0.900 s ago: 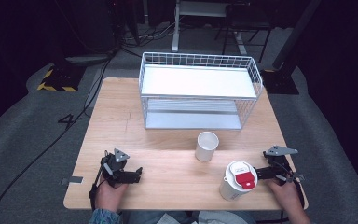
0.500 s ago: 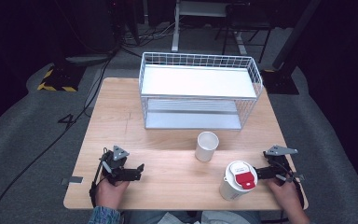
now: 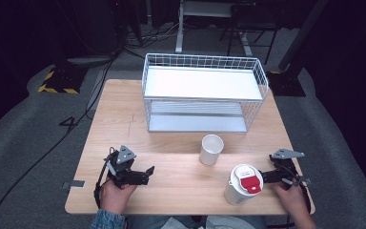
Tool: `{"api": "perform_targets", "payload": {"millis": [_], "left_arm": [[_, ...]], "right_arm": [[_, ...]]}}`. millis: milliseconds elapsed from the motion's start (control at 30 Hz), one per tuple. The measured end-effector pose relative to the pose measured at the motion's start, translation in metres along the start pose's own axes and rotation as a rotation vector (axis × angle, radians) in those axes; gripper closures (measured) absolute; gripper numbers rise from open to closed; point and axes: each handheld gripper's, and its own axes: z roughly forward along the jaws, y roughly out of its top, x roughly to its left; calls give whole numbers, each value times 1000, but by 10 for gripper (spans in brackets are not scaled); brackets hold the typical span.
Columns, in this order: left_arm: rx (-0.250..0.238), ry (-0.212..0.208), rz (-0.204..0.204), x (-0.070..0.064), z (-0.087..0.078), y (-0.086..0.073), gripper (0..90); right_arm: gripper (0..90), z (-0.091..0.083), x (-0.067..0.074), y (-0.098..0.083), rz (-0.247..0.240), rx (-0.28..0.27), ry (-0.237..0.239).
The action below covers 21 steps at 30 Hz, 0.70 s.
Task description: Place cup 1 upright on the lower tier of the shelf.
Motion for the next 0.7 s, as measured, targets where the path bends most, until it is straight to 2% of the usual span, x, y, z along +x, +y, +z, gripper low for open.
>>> {"api": "perform_targets", "payload": {"millis": [100,267,500,700], "left_arm": [[-4,-13,4,-3,0,3,0],[-26,-50,33,-15,1,14,0],[-47,-80,67,-26,4,29,0],[-67,-110,88,-34,13,41,0]], "right_arm": [[7,0,0,0,0,0,0],[7,0,0,0,0,0,0],[7,0,0,0,0,0,0],[7,0,0,0,0,0,0]]}}
